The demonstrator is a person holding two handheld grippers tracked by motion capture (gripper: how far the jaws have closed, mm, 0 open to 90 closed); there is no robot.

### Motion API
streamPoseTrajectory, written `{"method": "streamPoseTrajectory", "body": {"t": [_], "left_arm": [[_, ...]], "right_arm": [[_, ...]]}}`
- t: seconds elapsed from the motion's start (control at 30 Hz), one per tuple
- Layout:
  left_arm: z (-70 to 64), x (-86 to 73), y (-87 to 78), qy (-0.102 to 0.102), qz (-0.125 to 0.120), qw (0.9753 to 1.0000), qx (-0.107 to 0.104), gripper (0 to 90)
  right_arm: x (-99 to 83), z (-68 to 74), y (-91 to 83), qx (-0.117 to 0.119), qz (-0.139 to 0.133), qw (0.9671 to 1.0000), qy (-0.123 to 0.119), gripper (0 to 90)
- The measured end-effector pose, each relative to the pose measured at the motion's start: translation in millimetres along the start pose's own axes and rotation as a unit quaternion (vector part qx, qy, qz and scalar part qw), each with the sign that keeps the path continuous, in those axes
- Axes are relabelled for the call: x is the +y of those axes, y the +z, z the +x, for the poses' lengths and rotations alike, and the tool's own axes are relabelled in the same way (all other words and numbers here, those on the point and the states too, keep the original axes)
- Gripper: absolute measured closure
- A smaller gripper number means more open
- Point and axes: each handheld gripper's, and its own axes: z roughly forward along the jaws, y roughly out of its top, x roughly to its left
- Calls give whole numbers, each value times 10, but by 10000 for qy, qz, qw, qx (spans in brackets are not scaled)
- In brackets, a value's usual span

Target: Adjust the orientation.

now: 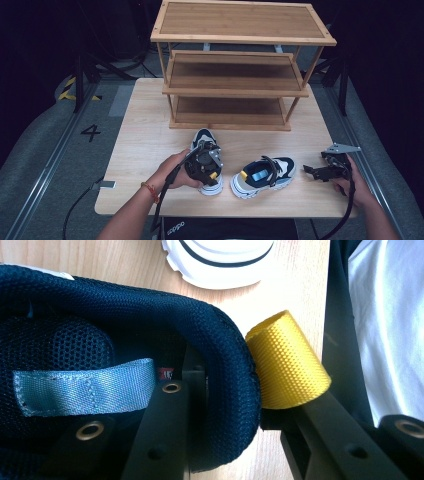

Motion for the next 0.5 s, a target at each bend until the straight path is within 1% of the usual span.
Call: {"method": "streamPoseTrajectory", "body": {"t": [0.03, 0.07, 0.1, 0.13, 0.17, 0.2, 0.23, 0.27, 0.33, 0.4, 0.5], "left_arm": [[-6, 6, -8, -26, -45, 10000, 3, 731], [-3, 18, -31, 8, -66, 10000, 0, 731], [6, 29, -47, 88, -43, 10000, -2, 731], [0, 42, -61, 91, -79, 9999, 6, 731], [1, 60, -87, 178, -50, 9998, 19, 731], [1, 60, -87, 178, -50, 9998, 19, 731], [-7, 91, -134, 240, -105, 9997, 35, 731], [-7, 91, -134, 240, -105, 9997, 35, 731], [-16, 118, -181, 305, -117, 9995, 44, 731], [-29, 150, -236, 371, -137, 9992, 97, 729], [-56, 191, -310, 406, -210, 9989, 105, 728]], "right_arm": [[0, 0, 0, 10, 5, 10000, 4, 6], [1, -1, 0, 13, 6, 10000, 2, 6], [1, -1, 0, 9, 2, 10000, -5, 6], [0, 0, 0, 12, 5, 10000, 1, 6], [-1, -1, 0, 5, -2, 10000, -5, 6], [-2, 1, -3, 6, 3, 10000, 17, 6], [-4, 1, -5, 3, 6, 10000, 16, 5], [-5, 1, -6, 4, 5, 10000, 17, 6], [-5, 1, -6, 5, 5, 10000, 18, 6], [-5, 1, -6, 4, 5, 10000, 17, 6], [-5, 0, -6, 8, 8, 10000, 14, 6]]}}
